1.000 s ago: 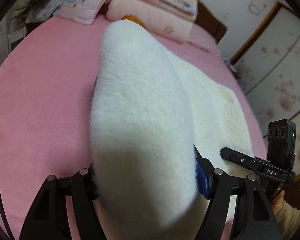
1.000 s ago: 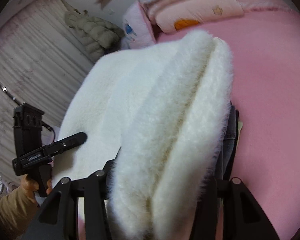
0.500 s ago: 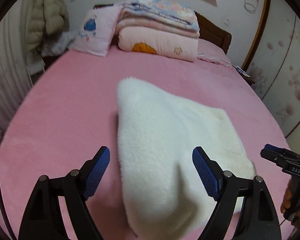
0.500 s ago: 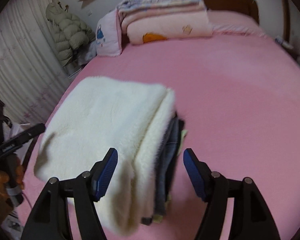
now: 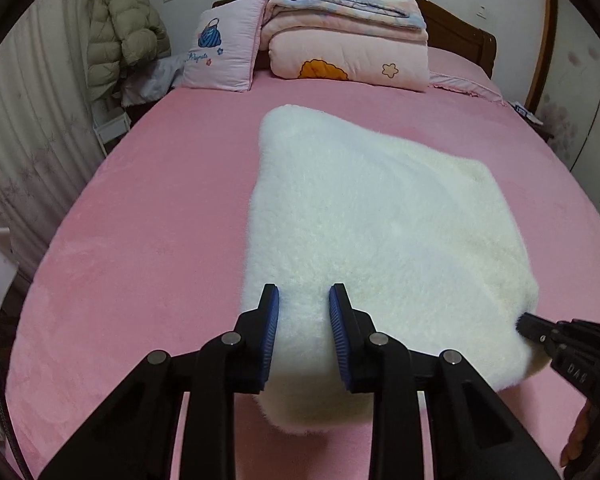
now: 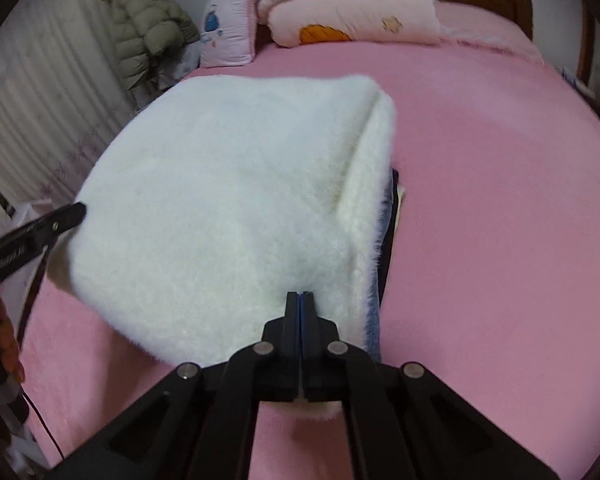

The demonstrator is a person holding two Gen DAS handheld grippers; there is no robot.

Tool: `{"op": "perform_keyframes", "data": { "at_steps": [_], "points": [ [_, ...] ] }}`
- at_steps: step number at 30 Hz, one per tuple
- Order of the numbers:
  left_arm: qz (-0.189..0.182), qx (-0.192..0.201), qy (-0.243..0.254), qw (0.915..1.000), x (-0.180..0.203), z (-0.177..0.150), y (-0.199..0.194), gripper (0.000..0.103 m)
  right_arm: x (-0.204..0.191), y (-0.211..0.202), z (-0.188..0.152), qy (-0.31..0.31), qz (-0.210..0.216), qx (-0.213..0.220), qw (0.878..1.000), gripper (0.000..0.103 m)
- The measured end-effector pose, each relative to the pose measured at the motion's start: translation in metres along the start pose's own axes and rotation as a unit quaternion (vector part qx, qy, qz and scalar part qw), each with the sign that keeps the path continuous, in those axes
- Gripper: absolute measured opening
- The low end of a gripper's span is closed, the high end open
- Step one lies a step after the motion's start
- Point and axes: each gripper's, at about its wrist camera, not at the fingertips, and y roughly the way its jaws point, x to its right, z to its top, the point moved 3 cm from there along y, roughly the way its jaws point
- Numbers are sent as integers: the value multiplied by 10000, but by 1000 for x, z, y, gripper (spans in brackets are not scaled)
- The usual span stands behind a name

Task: Fold large clothes
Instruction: 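Place the bundle onto the jeans stack and open both grippers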

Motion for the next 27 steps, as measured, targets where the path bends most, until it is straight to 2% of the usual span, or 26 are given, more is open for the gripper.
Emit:
{"op": "perform_keyframes", "data": {
  "at_steps": [2, 4, 6, 7, 9, 11, 12, 17, 18, 21, 24, 27],
  "points": [
    [106, -50, -105, 9999, -1, 0, -4, 26, 2, -4, 2, 56, 77, -33, 9999, 0],
    [89, -178, -357, 9992, -1, 2, -11, 30, 2, -15, 4, 92, 181, -78, 9998, 0],
    [70, -359, -640, 9973, -4, 6, -19, 48, 4, -36, 4, 119, 256, -53, 9996, 0],
    [48, -306, -768, 9966, -2, 5, -34, 53, 4, -48, 3, 108, 280, 5, 9996, 0],
    [-53, -119, -862, 9962, 5, 3, -62, 70, 8, -82, -2, 79, 353, 173, 9992, 0],
    [-190, 53, -857, 9961, 23, -1, -102, 76, 13, -117, -8, 48, 403, 310, 9987, 0],
    [-183, 89, -836, 9963, 31, -4, -116, 77, 16, -137, -12, 22, 428, 384, 9983, 3],
    [-88, 108, -663, 9977, 95, -28, -210, 79, 36, -238, -40, -82, 504, 605, 9969, 3],
    [-115, 111, -652, 9977, 105, -32, -226, 83, 40, -259, -48, -89, 557, 615, 9965, 3],
    [-533, 109, -639, 9965, 148, -53, -287, 87, 56, -320, -72, -152, 662, 643, 9956, 3],
    [-618, 173, -601, 9961, 183, -71, -336, 88, 71, -377, -99, -282, 672, 699, 9949, 3],
    [-425, 221, -548, 9974, 211, -95, -370, 98, 85, -424, -129, -425, 582, 754, 9946, 3]
  ]
}}
